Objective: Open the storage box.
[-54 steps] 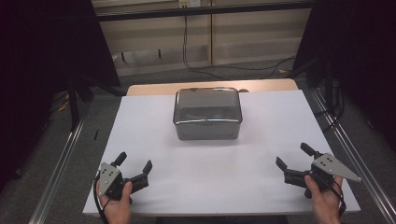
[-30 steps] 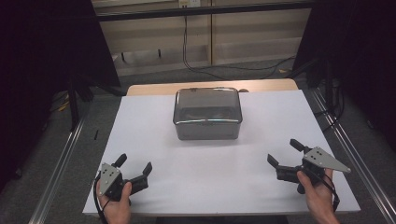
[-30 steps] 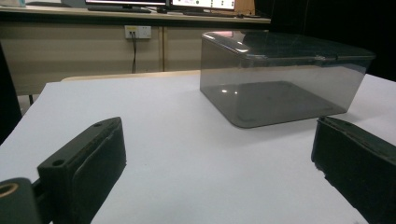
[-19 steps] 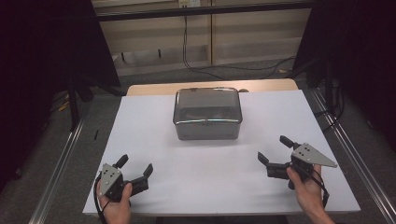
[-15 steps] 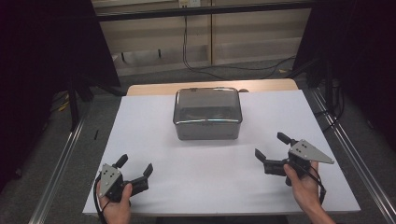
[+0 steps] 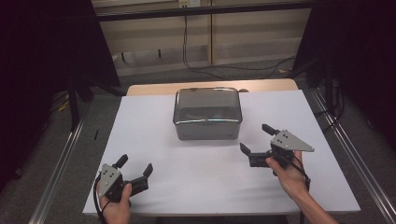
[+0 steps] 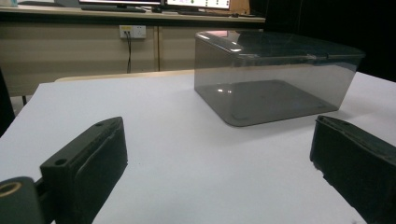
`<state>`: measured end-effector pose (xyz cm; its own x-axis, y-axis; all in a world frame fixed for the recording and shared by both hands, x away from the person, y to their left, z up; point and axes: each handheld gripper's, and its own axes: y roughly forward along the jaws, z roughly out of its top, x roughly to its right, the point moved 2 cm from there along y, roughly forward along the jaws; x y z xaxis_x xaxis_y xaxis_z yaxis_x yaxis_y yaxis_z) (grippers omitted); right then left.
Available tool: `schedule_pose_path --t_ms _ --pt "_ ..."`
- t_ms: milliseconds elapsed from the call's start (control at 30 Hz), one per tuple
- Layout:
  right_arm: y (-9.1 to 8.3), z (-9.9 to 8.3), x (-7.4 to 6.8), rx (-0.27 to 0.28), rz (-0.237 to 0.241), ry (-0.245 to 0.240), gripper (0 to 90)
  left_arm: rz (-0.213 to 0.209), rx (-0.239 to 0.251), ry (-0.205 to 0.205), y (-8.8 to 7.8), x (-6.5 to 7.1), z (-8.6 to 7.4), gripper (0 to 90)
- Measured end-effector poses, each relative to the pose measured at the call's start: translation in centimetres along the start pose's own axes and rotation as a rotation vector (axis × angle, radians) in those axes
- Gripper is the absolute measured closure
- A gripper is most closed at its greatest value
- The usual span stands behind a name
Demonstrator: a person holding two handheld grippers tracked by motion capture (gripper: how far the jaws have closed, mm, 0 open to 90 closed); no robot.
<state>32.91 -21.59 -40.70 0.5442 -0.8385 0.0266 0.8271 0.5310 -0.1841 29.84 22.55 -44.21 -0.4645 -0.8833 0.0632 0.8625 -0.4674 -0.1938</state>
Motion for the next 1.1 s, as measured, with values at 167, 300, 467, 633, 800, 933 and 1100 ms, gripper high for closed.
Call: schedule_pose_path --t_ms 167,300,467,633,800,933,1100 --pt "1.1 0.7 -0.1 0.004 0.024 -0.010 0.0 0.020 0.004 0.002 0.0 -0.3 0.0 3.8" --pt "1.9 0.8 -0.2 -0.010 0.019 -0.035 0.8 0.023 0.002 -0.009 0.0 -0.4 0.0 3.8" --pt "2.7 1.5 -0.4 -0.013 0.009 -0.062 0.7 0.013 0.003 -0.007 0.0 -0.2 0.0 3.8" --pt "4.1 2.1 -0.8 -0.020 0.002 -0.130 0.8 0.012 0.001 -0.014 0.1 -0.3 0.0 3.8" --pt "5.2 2.3 -1.4 -0.024 -0.024 -0.224 3.9 0.007 -0.001 -0.016 0.2 -0.3 0.0 3.7" --pt "5.9 1.9 -2.2 -0.053 -0.050 -0.335 5.6 0.004 -0.002 -0.007 0.1 -0.2 0.0 3.4" --pt "6.4 2.1 -2.4 -0.048 -0.073 -0.392 5.8 0.006 -0.008 -0.003 0.1 -0.2 0.0 3.4"
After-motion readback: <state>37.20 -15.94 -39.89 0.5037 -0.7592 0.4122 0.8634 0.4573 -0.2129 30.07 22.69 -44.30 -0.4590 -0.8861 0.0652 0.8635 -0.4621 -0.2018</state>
